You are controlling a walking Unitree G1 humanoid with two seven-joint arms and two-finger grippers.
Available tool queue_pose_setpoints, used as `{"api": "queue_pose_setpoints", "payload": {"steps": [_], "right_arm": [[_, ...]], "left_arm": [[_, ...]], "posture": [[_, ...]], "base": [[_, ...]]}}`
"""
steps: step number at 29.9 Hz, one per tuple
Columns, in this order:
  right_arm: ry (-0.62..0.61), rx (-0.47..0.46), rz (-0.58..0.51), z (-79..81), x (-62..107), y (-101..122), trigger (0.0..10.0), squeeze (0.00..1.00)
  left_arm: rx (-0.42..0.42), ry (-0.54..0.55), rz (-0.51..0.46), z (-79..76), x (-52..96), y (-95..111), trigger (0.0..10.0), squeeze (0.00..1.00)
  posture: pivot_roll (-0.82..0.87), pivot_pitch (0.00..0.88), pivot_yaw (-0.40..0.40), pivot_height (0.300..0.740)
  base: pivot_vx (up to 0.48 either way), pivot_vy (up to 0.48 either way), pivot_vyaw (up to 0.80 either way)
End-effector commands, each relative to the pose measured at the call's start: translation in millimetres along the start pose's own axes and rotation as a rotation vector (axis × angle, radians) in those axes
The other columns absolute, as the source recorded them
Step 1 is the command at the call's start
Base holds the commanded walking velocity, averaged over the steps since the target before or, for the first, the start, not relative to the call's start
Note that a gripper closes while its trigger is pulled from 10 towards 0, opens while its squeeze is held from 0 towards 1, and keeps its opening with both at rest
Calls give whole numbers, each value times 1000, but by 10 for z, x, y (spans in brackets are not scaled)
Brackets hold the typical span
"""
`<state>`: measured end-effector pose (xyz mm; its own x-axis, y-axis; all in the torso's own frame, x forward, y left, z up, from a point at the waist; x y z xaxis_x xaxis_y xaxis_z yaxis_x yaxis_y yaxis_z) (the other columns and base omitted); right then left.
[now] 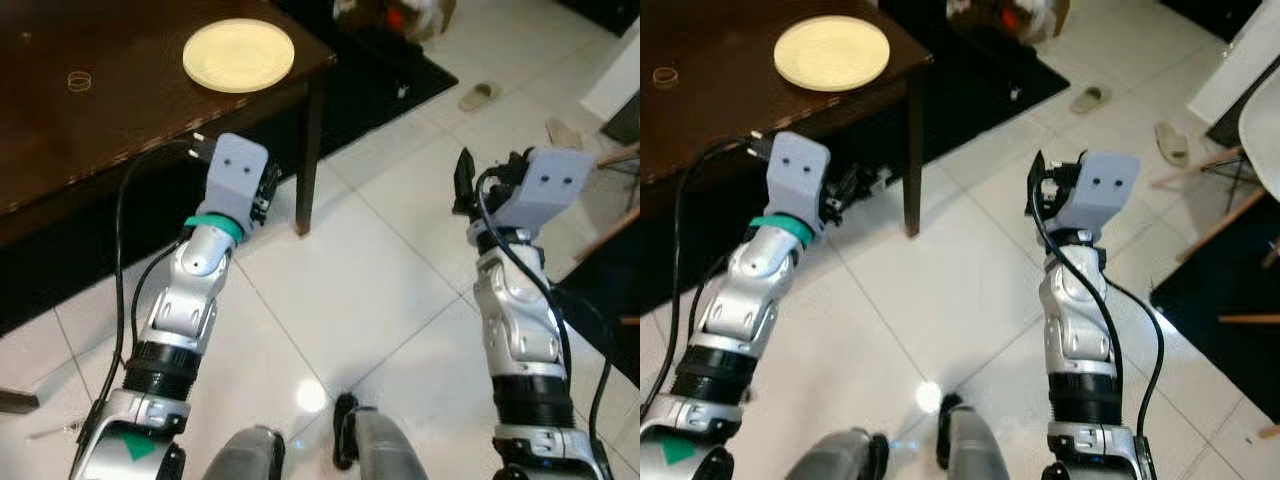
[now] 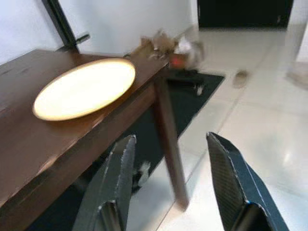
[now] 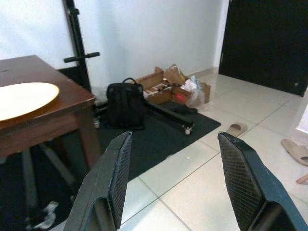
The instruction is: Setting the table
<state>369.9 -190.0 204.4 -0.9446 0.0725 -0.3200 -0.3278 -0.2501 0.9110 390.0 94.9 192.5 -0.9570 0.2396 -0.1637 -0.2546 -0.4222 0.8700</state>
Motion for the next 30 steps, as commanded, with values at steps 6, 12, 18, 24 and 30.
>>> {"api": "queue_pose_setpoints", "payload": {"steps": [6,12,18,24,30], "right_arm": [[113,-78,9,241,5,25,10000,0],[115,-109,16,254,-15,26,10000,0],[96,-109,16,221,-30,25,10000,0],[45,-146,-12,127,-49,79,10000,0],[-35,-106,-27,-34,-67,109,10000,0]], "left_arm": [[-48,93,16,163,26,-59,10000,0],[-64,133,9,240,20,-39,10000,0],[-66,144,9,256,17,-36,10000,0],[-66,142,4,248,14,-28,10000,0],[-58,91,-11,164,3,-7,10000,0]], "posture": [[159,114,30,740],[161,113,29,740],[162,114,29,740],[163,111,29,740],[161,106,32,740]], "base": [[480,0,0],[480,0,342],[480,0,800],[480,0,133],[480,0,0]]}}
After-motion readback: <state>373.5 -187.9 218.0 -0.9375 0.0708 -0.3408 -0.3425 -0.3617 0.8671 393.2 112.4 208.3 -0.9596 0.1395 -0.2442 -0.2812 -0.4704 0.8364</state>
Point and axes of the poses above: a point about 5 cm out from each wrist's last joint towards the gripper, its own x axis pointing back from the gripper into the wrist, its own y axis along the axis of the wrist's last joint, z = x × y, the point moved 5 cm from there along -x, pointing out of the wrist towards the gripper, and after that the axes turned 13 degrees about -x, right-handed, at the moved point
